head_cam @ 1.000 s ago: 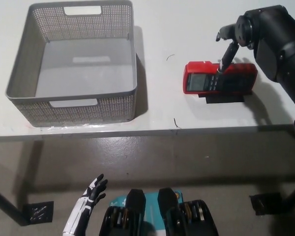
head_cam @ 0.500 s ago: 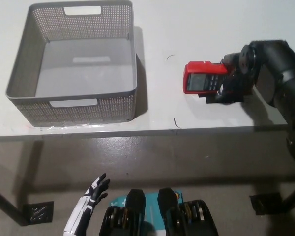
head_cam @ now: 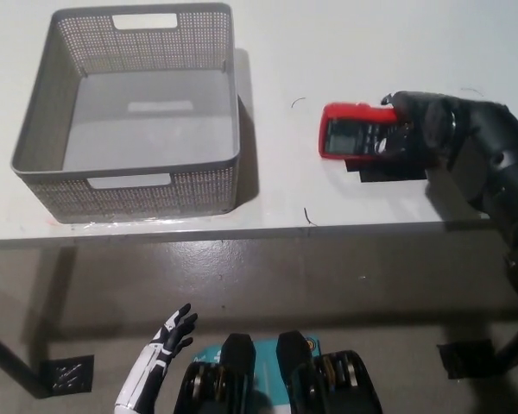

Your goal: Use the right hand to pick up a multimeter on the right side and put it into a container on the left side

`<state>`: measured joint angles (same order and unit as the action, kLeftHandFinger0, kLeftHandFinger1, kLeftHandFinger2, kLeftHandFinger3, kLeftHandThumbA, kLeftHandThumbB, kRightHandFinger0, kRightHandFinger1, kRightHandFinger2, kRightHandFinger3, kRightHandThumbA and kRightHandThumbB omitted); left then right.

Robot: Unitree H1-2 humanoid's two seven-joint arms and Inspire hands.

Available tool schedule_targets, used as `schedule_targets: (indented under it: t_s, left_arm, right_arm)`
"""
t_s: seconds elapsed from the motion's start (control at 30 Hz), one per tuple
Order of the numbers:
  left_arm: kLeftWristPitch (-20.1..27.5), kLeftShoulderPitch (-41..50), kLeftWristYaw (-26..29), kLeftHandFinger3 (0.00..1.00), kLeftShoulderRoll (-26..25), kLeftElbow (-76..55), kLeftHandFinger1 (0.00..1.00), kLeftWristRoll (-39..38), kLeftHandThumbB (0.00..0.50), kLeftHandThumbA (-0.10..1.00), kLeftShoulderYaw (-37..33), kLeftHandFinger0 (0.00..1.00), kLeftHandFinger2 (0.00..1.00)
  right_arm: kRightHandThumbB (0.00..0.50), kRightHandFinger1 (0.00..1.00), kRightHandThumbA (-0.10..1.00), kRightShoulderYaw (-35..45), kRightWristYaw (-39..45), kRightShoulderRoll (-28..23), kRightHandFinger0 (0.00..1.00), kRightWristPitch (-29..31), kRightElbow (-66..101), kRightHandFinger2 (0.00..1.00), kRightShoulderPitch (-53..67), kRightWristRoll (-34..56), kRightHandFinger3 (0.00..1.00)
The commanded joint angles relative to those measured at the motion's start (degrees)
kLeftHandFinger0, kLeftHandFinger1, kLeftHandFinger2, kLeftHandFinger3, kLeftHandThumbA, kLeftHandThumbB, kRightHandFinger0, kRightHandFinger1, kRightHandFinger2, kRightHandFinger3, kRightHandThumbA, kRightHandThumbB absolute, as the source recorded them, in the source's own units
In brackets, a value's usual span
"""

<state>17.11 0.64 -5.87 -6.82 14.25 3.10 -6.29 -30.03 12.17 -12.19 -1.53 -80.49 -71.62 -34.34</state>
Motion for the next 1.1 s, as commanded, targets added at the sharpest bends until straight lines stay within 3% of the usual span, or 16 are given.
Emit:
schedule_targets:
  t_s: [0.0,0.03,0.1,0.17,0.27,0.3,0.37,0.43,0.53,0.6,0.63,0.73,0.83,0.93,1.07]
  left_arm:
    - [1.3,-1.4,-1.1,1.0,-0.7,-1.4,1.0,-0.4,0.389,1.0,0.1,1.0,1.0]
    - [1.0,-1.3,-1.2,1.0,-0.8,-1.6,1.0,-0.3,0.39,1.0,0.0,1.0,1.0]
    - [1.2,-1.4,-1.1,1.0,-0.8,-1.4,1.0,-0.3,0.399,1.0,0.1,1.0,1.0]
    - [1.1,-2.6,-1.2,1.0,-1.1,-1.1,1.0,-0.3,0.387,1.0,0.3,1.0,1.0]
    - [1.6,-3.1,-1.4,1.0,-1.1,-0.5,1.0,-0.6,0.392,1.0,0.2,1.0,1.0]
    - [1.5,-3.0,-1.3,1.0,-1.0,-0.6,1.0,-0.4,0.391,1.0,0.2,1.0,1.0]
    - [1.9,-3.0,-1.1,1.0,-1.1,-0.3,1.0,-0.1,0.387,1.0,0.2,1.0,1.0]
    - [1.6,-2.8,-0.9,1.0,-1.2,-0.8,1.0,0.3,0.379,1.0,0.2,1.0,1.0]
    - [1.5,-2.9,-0.9,1.0,-1.2,-0.8,1.0,0.1,0.38,1.0,0.3,1.0,1.0]
    - [1.3,-3.0,-1.3,1.0,-1.1,-0.8,1.0,-0.8,0.374,1.0,0.4,1.0,1.0]
    - [1.2,-3.1,-1.2,1.0,-1.1,-0.8,1.0,-0.7,0.382,1.0,0.5,1.0,1.0]
    - [0.3,-2.9,-0.8,1.0,-1.1,-1.2,1.0,-0.2,0.399,1.0,0.6,1.0,1.0]
    - [1.2,-2.8,-0.6,1.0,-1.1,-1.0,1.0,-0.1,0.387,1.0,0.7,1.0,1.0]
    - [1.0,-2.9,-0.6,1.0,-1.0,-0.9,1.0,-0.2,0.372,1.0,0.7,1.0,1.0]
    - [1.5,-3.1,-0.2,1.0,-0.8,-0.4,1.0,0.1,0.382,1.0,0.7,1.0,1.0]
  right_arm:
    - [0.13,0.26,-0.1,7.1,-10.7,1.3,0.0,6.0,-1.1,0.6,5.0,7.4,0.48]
    - [0.111,0.42,-0.1,9.5,-11.0,1.3,0.0,5.5,-1.1,0.78,5.0,8.9,0.72]
    - [0.111,0.55,-0.1,13.3,-10.8,1.2,0.0,4.4,-1.1,0.83,4.7,10.8,0.79]
    - [0.095,0.53,-0.1,19.6,-9.8,0.8,0.01,2.0,-1.4,0.88,3.4,15.6,0.92]
    - [0.135,0.46,-0.1,26.8,-8.3,0.2,0.0,-0.4,-1.6,0.78,2.6,20.3,0.82]
    - [0.146,0.46,-0.1,29.1,-8.6,0.0,0.0,-1.2,-1.6,0.77,2.4,21.5,0.84]
    - [0.143,0.52,-0.1,37.4,-9.2,-0.2,0.02,-3.1,-1.6,0.89,2.1,27.8,1.0]
    - [0.126,0.47,-0.1,43.2,-9.1,-0.5,0.0,-4.6,-1.8,0.94,2.0,31.8,1.0]
    - [0.119,0.3,-0.1,53.7,-9.8,-0.9,0.0,-7.6,-2.2,0.84,1.6,39.4,1.0]
    - [0.104,0.06,-0.1,58.9,-9.0,-1.0,0.0,-8.5,-2.2,0.63,1.7,42.7,1.0]
    - [0.074,0.0,-0.1,60.9,-8.2,-1.1,0.0,-9.1,-2.2,0.56,1.7,44.1,1.0]
    - [0.042,0.0,-0.1,69.4,-5.2,-1.3,0.0,-11.7,-2.6,0.51,2.1,50.4,1.0]
    - [0.094,0.0,-0.1,75.6,-4.6,-0.2,0.0,-11.0,-2.4,0.54,2.5,53.8,1.0]
    - [0.105,0.0,-0.1,81.3,-4.9,0.9,0.0,-10.8,-2.4,0.59,2.6,57.2,1.0]
    - [0.06,0.04,-0.1,86.6,-5.1,3.1,0.0,-11.9,-2.3,0.63,1.9,59.3,1.0]
